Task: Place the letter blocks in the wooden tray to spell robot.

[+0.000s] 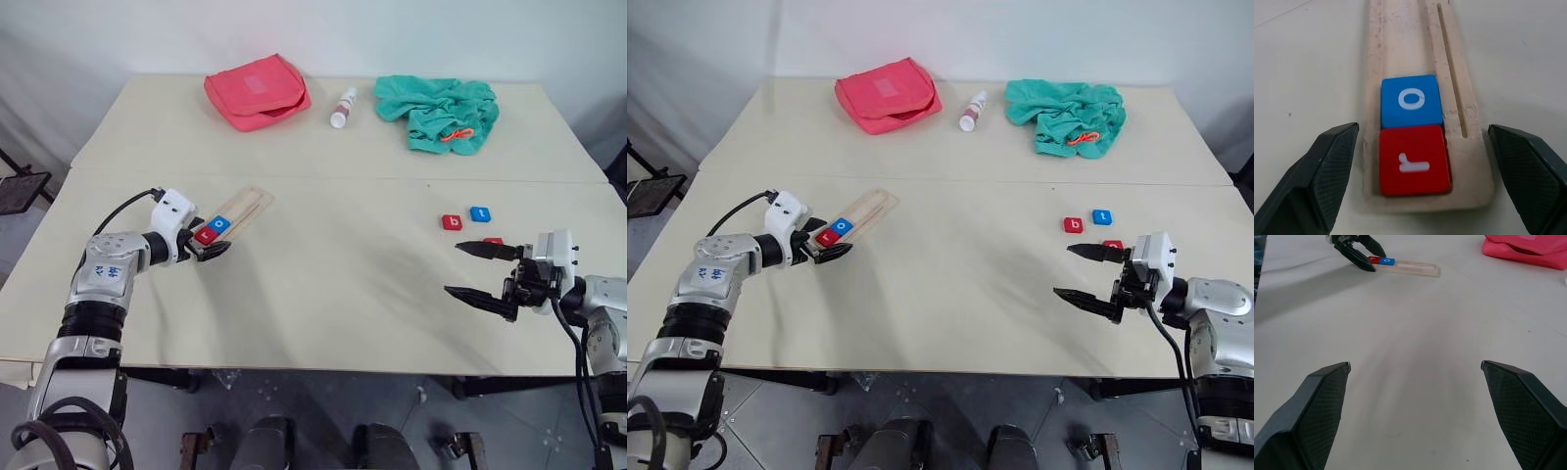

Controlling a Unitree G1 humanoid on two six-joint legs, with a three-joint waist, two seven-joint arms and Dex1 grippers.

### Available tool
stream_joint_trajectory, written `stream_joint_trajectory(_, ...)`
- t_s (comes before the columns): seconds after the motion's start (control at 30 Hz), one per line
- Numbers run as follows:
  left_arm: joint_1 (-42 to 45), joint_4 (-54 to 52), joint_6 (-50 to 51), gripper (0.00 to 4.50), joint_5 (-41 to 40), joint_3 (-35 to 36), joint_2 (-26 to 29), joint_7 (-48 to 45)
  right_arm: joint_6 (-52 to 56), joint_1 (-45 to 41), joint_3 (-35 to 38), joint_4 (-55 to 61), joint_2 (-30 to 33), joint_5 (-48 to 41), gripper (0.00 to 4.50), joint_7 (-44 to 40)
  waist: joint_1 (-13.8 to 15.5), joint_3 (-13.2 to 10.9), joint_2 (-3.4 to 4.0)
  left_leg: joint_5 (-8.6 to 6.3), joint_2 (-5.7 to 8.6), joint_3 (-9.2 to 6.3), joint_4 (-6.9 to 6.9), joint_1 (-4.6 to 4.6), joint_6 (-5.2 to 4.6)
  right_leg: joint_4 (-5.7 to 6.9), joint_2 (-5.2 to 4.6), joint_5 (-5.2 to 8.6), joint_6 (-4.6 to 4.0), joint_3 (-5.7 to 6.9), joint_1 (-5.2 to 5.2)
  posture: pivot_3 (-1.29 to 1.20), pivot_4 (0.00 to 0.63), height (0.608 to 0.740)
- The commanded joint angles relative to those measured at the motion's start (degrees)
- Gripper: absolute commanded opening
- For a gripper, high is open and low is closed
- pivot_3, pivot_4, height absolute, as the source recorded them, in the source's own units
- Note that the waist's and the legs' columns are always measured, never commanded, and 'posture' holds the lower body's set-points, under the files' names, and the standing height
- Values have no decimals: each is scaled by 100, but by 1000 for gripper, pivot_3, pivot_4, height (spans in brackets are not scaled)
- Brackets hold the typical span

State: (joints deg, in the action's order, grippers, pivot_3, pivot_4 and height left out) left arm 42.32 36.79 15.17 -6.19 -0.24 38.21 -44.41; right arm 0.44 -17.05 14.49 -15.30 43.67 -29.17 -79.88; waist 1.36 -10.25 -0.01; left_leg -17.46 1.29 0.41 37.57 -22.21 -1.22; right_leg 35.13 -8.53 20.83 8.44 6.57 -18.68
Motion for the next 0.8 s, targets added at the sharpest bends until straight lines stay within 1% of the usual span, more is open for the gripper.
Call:
stream_joint_trajectory(0.03,218,136,78,4500,85,-51,-13,-157,25,87,258,260,127,-151,4466,68,-1,0,-1,0,0,0,1,0,0,1,0,0,0,0,0,0,150,740)
stream_joint_trajectory(0.23,364,409,184,4500,338,-279,-4,-342,50,142,275,329,127,-226,4466,50,-1,-1,-1,0,1,-1,6,0,0,11,-1,0,0,1,0,0,150,740)
stream_joint_trajectory(0.4,508,497,481,4500,639,-612,68,-594,-52,31,220,172,71,-158,4466,40,-1,0,-1,0,2,0,13,1,0,26,-2,0,0,1,0,0,150,740)
stream_joint_trajectory(0.63,626,639,553,4500,861,-827,70,-757,-111,-45,153,111,22,-134,4466,25,-2,0,-1,0,2,-2,16,3,-1,31,-2,0,0,0,0,0,150,740)
stream_joint_trajectory(0.7,582,611,496,4099,855,-707,17,-481,-140,-71,142,69,19,-124,4500,18,-2,0,0,0,2,-3,16,3,-1,31,-2,0,0,-1,0,0,150,740)
stream_joint_trajectory(0.77,524,575,485,3578,777,-607,-42,-403,-145,-90,133,52,18,-121,4500,12,-1,0,1,0,1,-5,18,5,-1,34,-3,0,0,-2,1,0,150,740)
stream_joint_trajectory(0.8,486,567,335,3392,756,-565,-68,-374,-148,-108,130,43,18,-118,4500,14,0,1,1,0,1,-7,22,5,-1,37,-3,0,0,-2,1,0,150,740)
